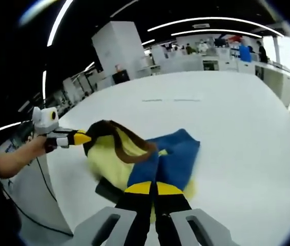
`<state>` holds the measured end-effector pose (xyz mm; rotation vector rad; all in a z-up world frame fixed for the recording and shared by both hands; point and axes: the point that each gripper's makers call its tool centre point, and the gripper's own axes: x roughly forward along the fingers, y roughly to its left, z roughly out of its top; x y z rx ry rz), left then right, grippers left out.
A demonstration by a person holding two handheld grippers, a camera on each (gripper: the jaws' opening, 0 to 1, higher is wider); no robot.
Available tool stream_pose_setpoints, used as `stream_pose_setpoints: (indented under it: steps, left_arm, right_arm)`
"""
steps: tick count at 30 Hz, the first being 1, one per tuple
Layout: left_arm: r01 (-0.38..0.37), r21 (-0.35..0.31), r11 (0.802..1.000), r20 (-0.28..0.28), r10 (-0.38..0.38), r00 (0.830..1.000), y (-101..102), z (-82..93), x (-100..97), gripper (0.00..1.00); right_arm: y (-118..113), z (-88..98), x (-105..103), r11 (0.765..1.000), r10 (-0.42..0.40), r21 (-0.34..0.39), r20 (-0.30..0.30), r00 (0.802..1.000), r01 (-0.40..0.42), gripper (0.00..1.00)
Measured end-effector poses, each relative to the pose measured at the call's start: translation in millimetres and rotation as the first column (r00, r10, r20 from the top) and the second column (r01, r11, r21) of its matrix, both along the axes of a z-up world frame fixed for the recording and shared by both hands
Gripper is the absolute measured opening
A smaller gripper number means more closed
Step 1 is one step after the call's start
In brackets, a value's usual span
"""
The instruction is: Fold the garment on the visible template until the final outline fits inside the template.
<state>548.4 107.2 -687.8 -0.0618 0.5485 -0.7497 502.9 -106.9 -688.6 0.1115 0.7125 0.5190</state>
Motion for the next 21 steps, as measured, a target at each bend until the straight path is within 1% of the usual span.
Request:
stream_pose_setpoints:
  steps: [4, 6, 9, 12, 15, 16, 18, 19, 20, 21]
  left_arm:
    - [-0.01, -0.056, 0.998, 0.029, 0.011, 1.0, -2.1, 20.0, 2.5, 0.0]
    - [-0.014, -0.08, 0.997, 0.025, 0.016, 1.0, -2.1, 25.9, 4.1, 0.0]
    - [-0.02, -0.11, 0.994, 0.035, 0.024, 0.999, -2.0, 34.1, 7.0, 0.0]
    - [-0.048, -0.136, 0.99, 0.05, 0.056, 0.997, 1.0, 43.1, 14.1, 0.0]
    - [-0.082, -0.154, 0.985, 0.083, 0.095, 0.992, 4.6, 52.9, 25.5, 0.0]
    - [-0.091, -0.159, 0.983, 0.087, 0.106, 0.991, 5.2, 55.3, 29.6, 0.0]
    - [-0.095, -0.156, 0.983, 0.092, 0.11, 0.99, 4.6, 57.5, 34.9, 0.0]
    - [-0.1, -0.149, 0.984, 0.096, 0.115, 0.989, 4.7, 58.3, 38.1, 0.0]
    - [-0.117, -0.126, 0.985, 0.121, 0.132, 0.984, 7.2, 60.2, 44.4, 0.0]
    - [-0.114, -0.11, 0.987, 0.141, 0.129, 0.982, 7.3, 62.0, 47.8, 0.0]
  right_arm:
    - [1.6, 20.5, 12.7, 1.0, 0.004, -0.008, 0.053, 0.999, -0.003, 0.0]
    - [1.8, 32.2, 21.3, 1.0, 0.007, -0.018, 0.087, 0.996, -0.006, 0.0]
    - [-0.3, 47.5, 34.7, 0.999, 0.008, -0.033, 0.127, 0.992, -0.004, 0.0]
    - [-2.9, 63.5, 51.8, 0.999, 0.011, -0.048, 0.165, 0.986, -0.003, 0.0]
    - [-3.6, 74.9, 67.0, 0.998, 0.015, -0.059, 0.197, 0.98, -0.004, 0.0]
    - [-3.3, 78.7, 74.2, 0.998, 0.02, -0.064, 0.212, 0.977, -0.006, 0.0]
    - [-2.7, 82.7, 84.5, 0.997, 0.021, -0.074, 0.222, 0.975, -0.005, 0.0]
    - [-2.3, 83.3, 86.6, 0.997, 0.025, -0.078, 0.226, 0.974, -0.007, 0.0]
    - [-1.3, 84.4, 92.7, 0.996, 0.028, -0.084, 0.234, 0.972, -0.009, 0.0]
    - [-0.7, 84.7, 96.4, 0.996, 0.028, -0.085, 0.235, 0.972, -0.008, 0.0]
